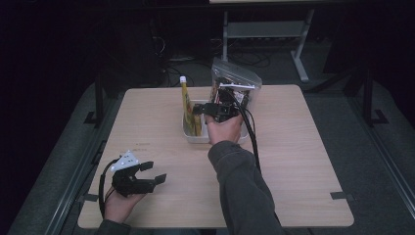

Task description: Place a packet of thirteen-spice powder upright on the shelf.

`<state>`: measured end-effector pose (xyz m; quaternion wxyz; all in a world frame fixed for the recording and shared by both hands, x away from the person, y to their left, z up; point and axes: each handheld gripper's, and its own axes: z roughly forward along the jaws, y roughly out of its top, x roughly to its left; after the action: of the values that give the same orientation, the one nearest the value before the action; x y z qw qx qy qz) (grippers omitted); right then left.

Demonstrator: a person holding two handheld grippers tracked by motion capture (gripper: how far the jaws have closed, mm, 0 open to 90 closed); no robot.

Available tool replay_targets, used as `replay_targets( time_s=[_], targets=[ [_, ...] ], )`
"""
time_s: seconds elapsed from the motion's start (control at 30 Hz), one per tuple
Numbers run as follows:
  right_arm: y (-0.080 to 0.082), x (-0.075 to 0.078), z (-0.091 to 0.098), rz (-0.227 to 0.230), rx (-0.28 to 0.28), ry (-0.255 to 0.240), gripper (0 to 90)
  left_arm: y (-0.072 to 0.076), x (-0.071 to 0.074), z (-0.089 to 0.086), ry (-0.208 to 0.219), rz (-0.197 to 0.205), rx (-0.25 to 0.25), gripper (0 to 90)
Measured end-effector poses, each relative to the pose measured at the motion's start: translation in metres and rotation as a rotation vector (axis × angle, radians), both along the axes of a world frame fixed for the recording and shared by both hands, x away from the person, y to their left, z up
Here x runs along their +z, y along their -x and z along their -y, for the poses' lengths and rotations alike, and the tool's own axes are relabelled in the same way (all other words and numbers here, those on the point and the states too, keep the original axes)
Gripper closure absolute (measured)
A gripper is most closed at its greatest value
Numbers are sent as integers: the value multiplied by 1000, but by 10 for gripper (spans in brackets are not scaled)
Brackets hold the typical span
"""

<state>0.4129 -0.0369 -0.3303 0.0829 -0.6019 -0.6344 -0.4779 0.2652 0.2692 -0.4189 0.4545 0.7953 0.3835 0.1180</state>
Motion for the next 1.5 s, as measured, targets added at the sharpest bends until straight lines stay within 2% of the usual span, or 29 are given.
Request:
replay_targets(
  time_s=[0.07,0.37,0.57,1.1,1.27,1.5],
  targets=[
    [6,-4,3,-8,28,-20,430,0,0,1,0,-1,-1,248],
    [17,-12,15,-12,66,-48,425,1,0,1,-1,-1,-4,248],
    [27,-27,30,-20,90,-69,423,1,-1,3,-9,-4,-13,247],
    [47,-60,63,-35,119,-131,409,1,-4,7,-37,-9,-29,241],
    [52,-68,73,-35,119,-120,399,0,-5,8,-40,-13,-33,240],
    [61,-79,92,-23,121,-134,393,0,-7,11,-41,-15,-42,238]
  ],
)
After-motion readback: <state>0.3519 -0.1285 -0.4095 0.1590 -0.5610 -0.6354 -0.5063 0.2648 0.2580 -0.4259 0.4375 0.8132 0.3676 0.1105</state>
